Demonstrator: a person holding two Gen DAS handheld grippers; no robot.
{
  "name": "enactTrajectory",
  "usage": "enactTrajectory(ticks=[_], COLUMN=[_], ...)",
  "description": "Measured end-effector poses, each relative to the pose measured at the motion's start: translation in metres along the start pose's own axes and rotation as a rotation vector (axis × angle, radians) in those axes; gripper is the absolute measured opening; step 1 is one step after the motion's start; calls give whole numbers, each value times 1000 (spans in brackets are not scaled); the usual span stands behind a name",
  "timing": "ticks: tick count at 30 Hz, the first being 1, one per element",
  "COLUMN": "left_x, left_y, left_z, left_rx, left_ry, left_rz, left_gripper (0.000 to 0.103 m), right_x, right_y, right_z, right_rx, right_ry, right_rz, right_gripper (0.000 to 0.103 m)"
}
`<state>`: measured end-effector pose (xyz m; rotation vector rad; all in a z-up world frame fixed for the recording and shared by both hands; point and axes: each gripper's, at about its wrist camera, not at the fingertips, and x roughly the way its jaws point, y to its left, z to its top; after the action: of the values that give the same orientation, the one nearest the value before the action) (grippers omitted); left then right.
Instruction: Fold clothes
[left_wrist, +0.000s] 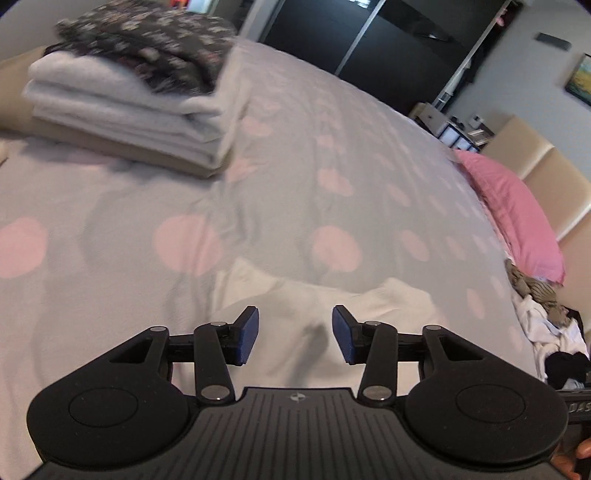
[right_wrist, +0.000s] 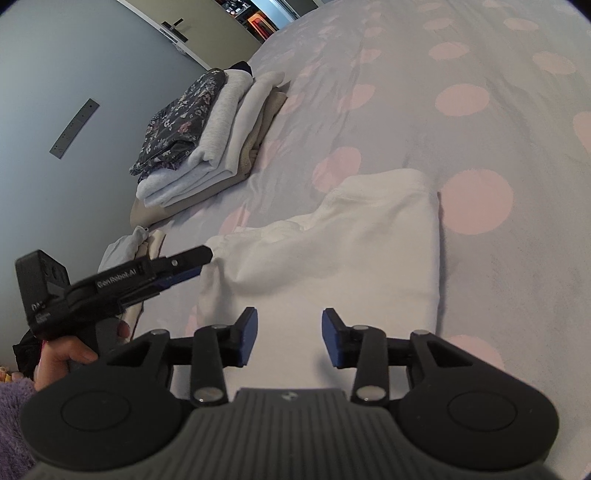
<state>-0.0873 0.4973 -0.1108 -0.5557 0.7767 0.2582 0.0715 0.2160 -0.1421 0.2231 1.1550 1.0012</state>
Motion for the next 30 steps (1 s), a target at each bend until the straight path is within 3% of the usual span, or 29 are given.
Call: enactTrajectory(ticks=[2,4,6,8,11,15,19,22,25,28,30], left_x=[8,15,20,17,13,26,17,6,15,34,49], left_y=[-8,-11,-13,-17,-19,-4,-6,-20,-38,-53,-57], left_z=[2,3,4,4,4,-1,5,15,16,11,8], left_rx=[33,45,60,88,123,104,114,158,230,296,309], left_ry=[19,32,40,19,-8,39,-18,-56,6,72,119], left_rz=[35,68,89,118,160,194,216,160,75,41,25], left_gripper=[44,36,12,2,1,2,12,12,11,11,11], right_x=[0,-1,-1,-3,-6,-4,-2,-1,4,10,13], right_y=[-1,-2,-2,-2,-4,-13,-23,-24,-20,-13,-12], right_z=[-1,-2,-2,-2,-2,-1,0,0,3,5,7], right_rx=[1,2,0,-6,-17,-2,13,-6,-76,-184,-228], right_ry=[2,4,4,1,-7,-12,-7,-6,3,2,0], right_rz=[-4,-7,-8,-11,-27,-75,-116,-142,-174,-221,-244], right_gripper=[42,42,42,42,42,42,42,41,36,24,24])
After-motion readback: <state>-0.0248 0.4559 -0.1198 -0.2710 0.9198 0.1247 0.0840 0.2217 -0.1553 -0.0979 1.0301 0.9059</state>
